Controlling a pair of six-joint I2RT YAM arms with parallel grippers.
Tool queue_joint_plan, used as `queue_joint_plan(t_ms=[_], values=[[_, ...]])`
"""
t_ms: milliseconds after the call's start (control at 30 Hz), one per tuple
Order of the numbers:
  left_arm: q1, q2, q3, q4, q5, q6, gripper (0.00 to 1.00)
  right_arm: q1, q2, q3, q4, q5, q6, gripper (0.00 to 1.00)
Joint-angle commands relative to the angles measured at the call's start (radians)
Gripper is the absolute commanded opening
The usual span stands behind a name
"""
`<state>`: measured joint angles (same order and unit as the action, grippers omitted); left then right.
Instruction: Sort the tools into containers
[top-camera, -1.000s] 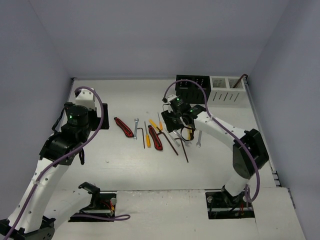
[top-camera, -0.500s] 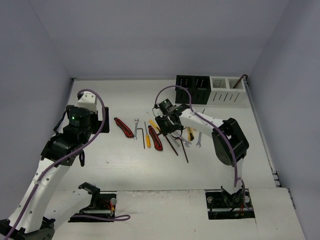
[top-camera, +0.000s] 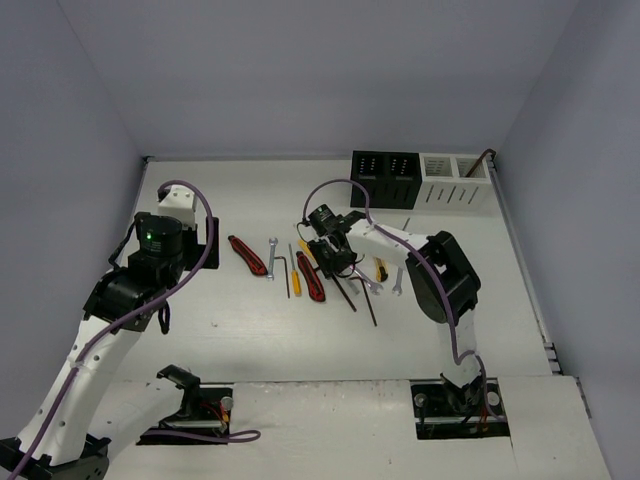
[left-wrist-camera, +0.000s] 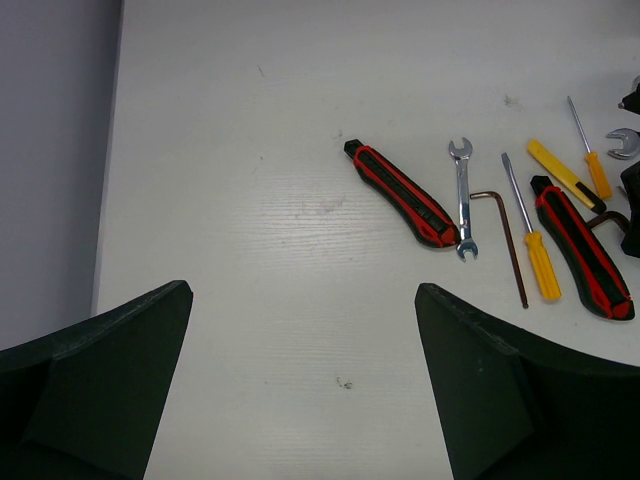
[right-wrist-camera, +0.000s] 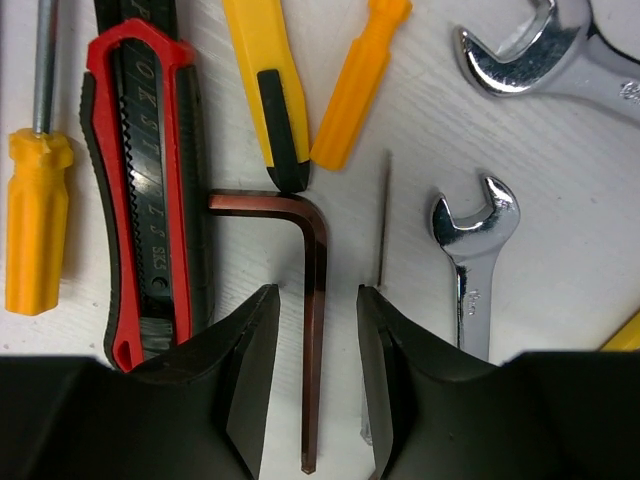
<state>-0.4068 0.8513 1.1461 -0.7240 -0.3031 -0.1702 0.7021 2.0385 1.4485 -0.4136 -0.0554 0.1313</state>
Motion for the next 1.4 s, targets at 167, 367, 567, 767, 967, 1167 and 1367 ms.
queue_joint_plan(t_ms=[167, 367, 567, 767, 967, 1167, 1367], values=[[-0.002, 0.000, 0.005, 0.005, 0.001, 0.013, 0.91, 0.021, 0.047, 0.079, -0.076, 0.050, 0.003, 0.29], [-0.003, 0.000, 0.004, -0.006, 0.010, -0.005, 0.91, 0.026, 0.065, 0.081, -0.091, 0.049, 0.007, 0.26], [-0.002, -0.019, 0.002, -0.023, 0.006, -0.012, 0.91, 0.024, 0.072, 0.073, -0.110, 0.037, 0.005, 0.04], [-0.003, -0.026, 0.007, -0.029, -0.001, -0.015, 0.91, 0.019, -0.012, 0.090, -0.116, 0.083, 0.017, 0.00], [-0.001, -0.016, 0.025, -0.028, -0.012, -0.011, 0.91, -0.021, -0.178, 0.158, -0.128, 0.142, 0.041, 0.00], [-0.003, -0.003, 0.040, -0.025, -0.023, -0.010, 0.91, -0.157, -0.313, 0.256, -0.119, 0.247, 0.043, 0.00], [-0.003, 0.007, 0.048, -0.023, -0.044, -0.007, 0.91, -0.417, -0.358, 0.370, -0.016, 0.349, 0.034, 0.00]])
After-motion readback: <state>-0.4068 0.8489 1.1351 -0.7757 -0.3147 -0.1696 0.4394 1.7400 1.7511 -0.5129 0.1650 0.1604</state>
